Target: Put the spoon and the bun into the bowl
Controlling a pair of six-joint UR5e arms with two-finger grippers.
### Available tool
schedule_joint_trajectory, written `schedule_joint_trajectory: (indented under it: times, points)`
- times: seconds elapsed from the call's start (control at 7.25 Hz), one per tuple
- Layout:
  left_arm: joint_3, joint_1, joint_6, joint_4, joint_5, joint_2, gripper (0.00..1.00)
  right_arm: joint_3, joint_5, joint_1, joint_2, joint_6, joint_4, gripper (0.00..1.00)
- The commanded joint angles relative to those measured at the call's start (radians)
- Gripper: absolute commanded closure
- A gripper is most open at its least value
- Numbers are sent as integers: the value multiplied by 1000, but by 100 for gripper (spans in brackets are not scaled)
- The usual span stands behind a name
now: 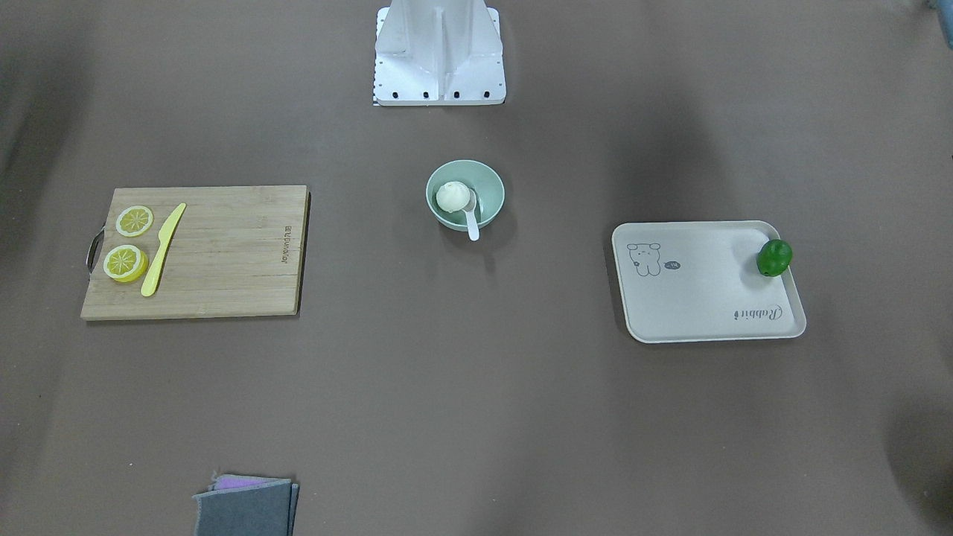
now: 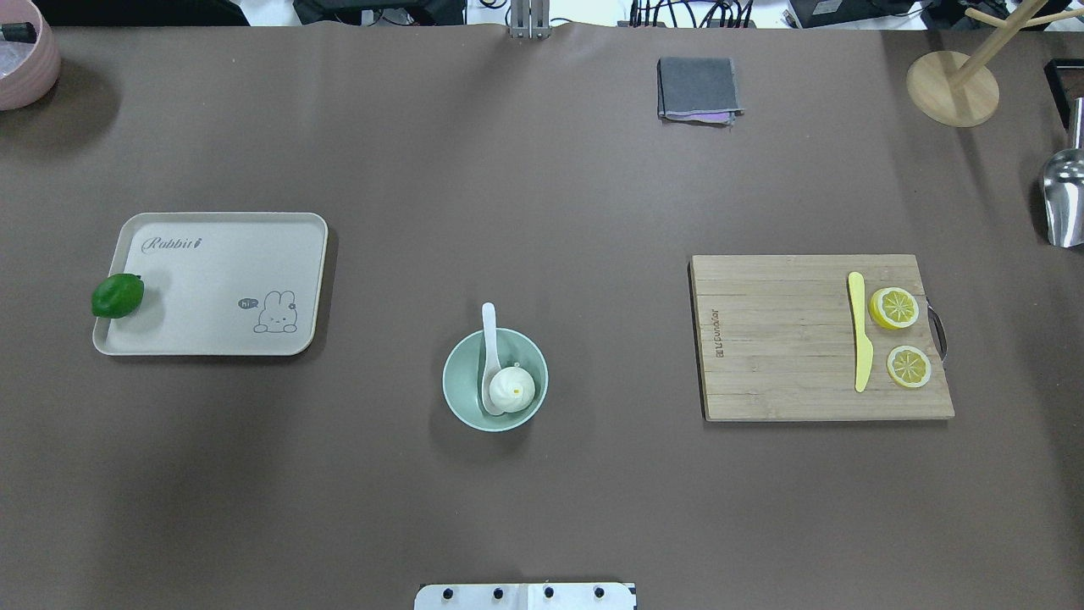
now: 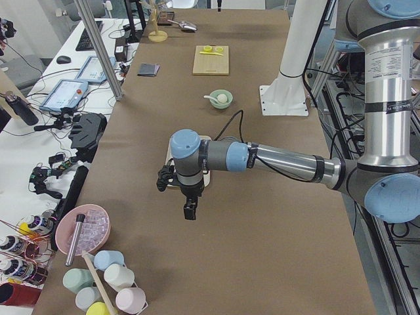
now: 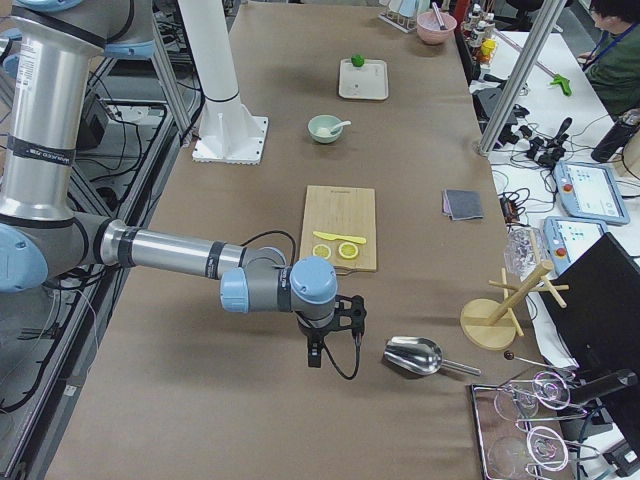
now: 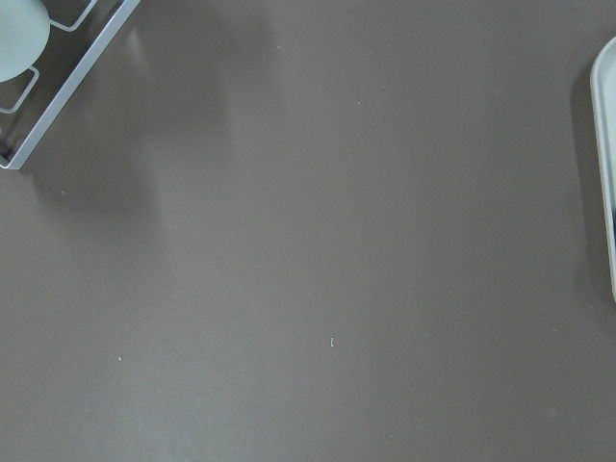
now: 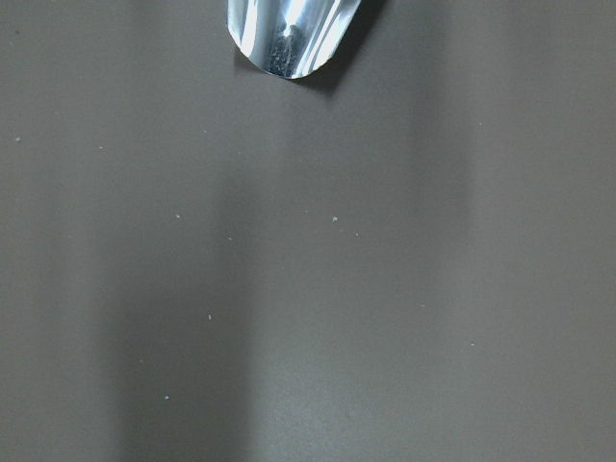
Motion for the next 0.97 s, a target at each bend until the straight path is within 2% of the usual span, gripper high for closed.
schedule_joint_trajectory:
  times: [0.0, 0.83]
  points:
    - [-1, 0, 0, 0, 0, -1, 1, -8, 0, 0, -1, -2, 24, 0]
    - [-6, 0, 0, 2, -2, 16, 1, -14, 2, 0, -7, -2, 24, 0]
